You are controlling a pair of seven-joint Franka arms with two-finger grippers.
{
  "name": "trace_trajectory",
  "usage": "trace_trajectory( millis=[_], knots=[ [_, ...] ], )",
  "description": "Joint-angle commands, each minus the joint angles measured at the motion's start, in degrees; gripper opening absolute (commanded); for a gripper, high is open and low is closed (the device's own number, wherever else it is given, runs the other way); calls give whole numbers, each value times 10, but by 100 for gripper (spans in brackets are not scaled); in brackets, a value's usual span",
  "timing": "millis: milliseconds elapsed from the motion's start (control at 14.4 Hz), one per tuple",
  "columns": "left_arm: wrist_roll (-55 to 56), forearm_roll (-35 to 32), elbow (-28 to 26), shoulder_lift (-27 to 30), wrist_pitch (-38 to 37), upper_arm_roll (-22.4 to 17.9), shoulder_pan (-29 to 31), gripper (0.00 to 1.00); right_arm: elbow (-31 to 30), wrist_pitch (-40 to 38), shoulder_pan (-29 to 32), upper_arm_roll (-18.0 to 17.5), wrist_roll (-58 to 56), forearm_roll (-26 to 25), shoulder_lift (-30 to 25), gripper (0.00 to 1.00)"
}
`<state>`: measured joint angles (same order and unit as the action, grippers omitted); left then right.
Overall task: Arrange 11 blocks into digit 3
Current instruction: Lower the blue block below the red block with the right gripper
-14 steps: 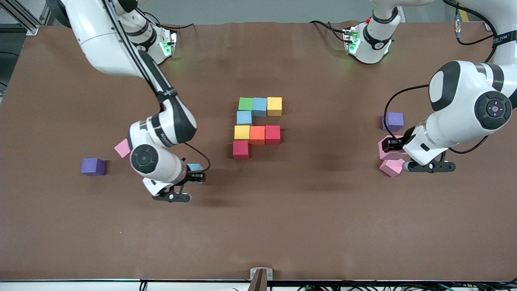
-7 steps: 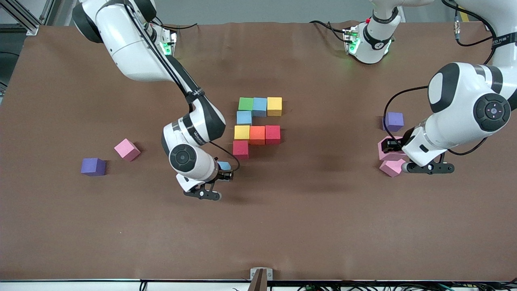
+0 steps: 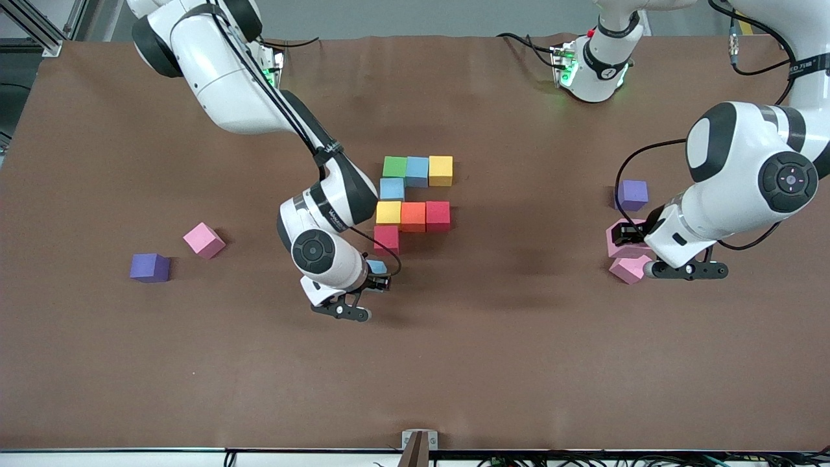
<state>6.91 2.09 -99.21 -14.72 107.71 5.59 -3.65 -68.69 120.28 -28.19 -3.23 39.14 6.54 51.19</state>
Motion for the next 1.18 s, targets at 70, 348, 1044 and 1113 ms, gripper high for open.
trace_trajectory(
  millis=[70, 348, 1044, 1113],
  knots=[
    [-4, 1, 11, -4, -12, -3, 0, 44, 23, 14, -12, 7, 7, 9, 25, 50],
    [-7, 2, 11, -3, -20, -3, 0, 43, 22, 11, -23, 8, 5, 8, 30, 50],
    [-3, 2, 11, -6, -25, -5, 2, 43, 19, -1, -39, 16, -37, 1, 31, 52],
    [-3, 2, 11, -7, -25, -5, 3, 43, 19, -1, -41, 17, -38, 1, 30, 52]
  ],
)
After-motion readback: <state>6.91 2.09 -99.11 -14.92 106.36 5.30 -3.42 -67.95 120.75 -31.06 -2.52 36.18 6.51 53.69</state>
